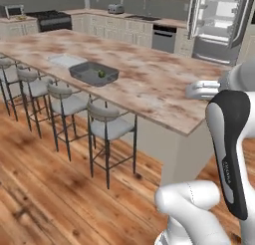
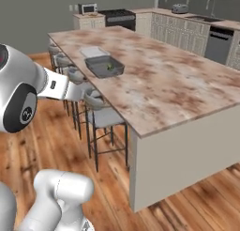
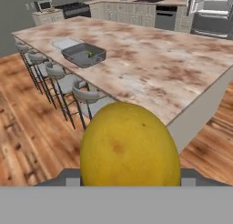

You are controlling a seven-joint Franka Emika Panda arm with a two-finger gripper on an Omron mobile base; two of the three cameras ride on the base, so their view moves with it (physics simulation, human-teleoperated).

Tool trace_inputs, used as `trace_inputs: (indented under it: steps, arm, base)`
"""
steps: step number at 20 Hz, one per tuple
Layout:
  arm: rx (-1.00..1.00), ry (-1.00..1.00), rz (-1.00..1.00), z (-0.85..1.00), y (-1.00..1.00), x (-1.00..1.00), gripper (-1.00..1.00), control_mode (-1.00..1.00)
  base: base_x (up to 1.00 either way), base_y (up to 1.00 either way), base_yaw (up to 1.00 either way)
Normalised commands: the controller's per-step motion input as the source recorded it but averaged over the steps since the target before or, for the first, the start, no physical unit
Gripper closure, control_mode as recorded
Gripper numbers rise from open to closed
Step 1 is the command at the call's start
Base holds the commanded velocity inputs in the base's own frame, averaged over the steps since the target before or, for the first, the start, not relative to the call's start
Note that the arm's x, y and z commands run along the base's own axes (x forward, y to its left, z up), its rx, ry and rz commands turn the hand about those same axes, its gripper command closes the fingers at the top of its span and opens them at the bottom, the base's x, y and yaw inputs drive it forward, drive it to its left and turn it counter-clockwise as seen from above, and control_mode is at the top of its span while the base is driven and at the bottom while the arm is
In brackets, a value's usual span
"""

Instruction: Place the cold items (lemon and broccoli) from the fridge in one tupperware on the dining counter. Place the warm items (kebab skewer and hot dog) in the stove area in another tupperware.

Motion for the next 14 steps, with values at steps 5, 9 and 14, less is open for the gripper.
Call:
trace_inputs:
  steps: [5, 9, 14]
  arm:
    - [0.0, 0.0, 0.0, 0.0, 0.0, 0.0, 1.0, 1.0]
    - [0.0, 0.0, 0.0, 0.0, 0.0, 0.0, 1.0, 1.0]
    - [0.0, 0.0, 0.0, 0.0, 0.0, 0.0, 1.0, 1.0]
  base:
    - [0.29, 1.0, -0.36]
    - [0.35, 1.0, -0.36]
    - [0.37, 1.0, -0.36]
